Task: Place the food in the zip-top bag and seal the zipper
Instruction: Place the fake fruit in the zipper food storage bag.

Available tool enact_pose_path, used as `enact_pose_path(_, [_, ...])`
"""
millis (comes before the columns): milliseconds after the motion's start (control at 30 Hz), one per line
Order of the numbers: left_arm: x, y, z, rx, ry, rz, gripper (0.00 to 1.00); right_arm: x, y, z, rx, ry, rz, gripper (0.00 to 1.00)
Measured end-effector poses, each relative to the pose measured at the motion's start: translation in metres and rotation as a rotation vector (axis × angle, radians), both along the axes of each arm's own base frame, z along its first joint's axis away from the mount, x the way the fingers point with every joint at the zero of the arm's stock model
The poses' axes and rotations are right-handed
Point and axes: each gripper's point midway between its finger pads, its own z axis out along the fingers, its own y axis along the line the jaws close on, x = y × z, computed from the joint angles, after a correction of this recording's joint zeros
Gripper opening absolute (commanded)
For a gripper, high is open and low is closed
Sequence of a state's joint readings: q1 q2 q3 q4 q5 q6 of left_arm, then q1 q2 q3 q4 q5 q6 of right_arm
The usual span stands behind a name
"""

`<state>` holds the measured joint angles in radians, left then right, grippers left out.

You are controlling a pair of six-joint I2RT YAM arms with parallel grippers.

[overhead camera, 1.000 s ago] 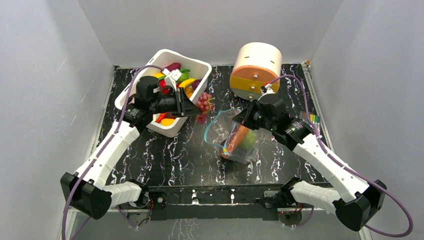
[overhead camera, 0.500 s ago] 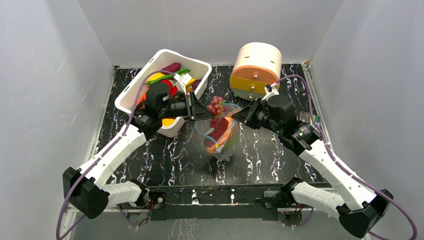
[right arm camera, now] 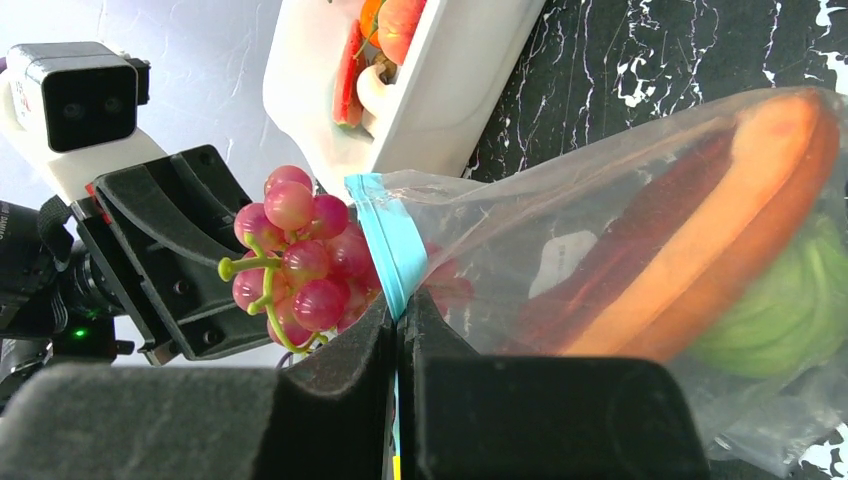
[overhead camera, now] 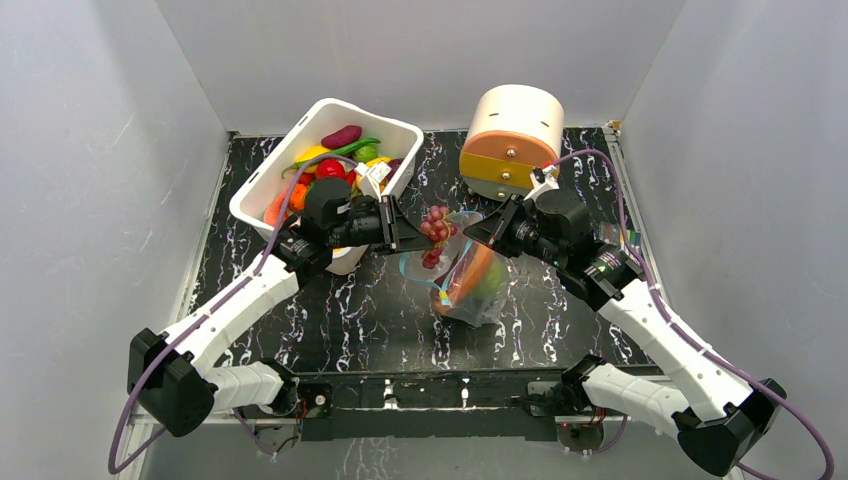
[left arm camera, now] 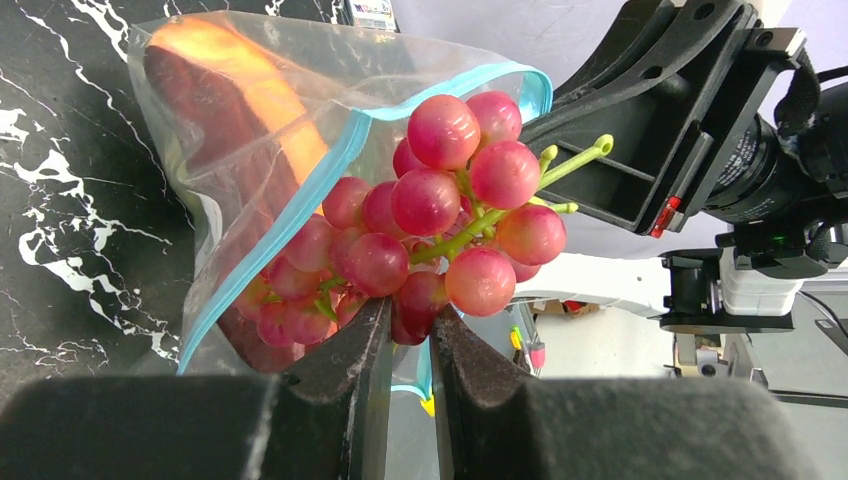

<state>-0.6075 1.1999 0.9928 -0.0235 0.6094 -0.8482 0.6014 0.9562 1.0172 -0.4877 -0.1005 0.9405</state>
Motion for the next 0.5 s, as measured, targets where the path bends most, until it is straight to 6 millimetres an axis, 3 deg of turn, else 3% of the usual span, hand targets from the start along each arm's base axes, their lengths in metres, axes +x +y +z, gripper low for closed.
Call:
enact_pose_path(233, [-0.007,-0.004,-0.007,0.03,0.003,-0.006,0.02,0.001,0.001,0.003,0.013,-0.006,-0.002,0.0])
enact_pose_path(500, [-0.012,0.001,-0.033,0.139,0.027,0.006,0.02,0.006,0.007,-0.001,0.014,0.002,0.01,0.0])
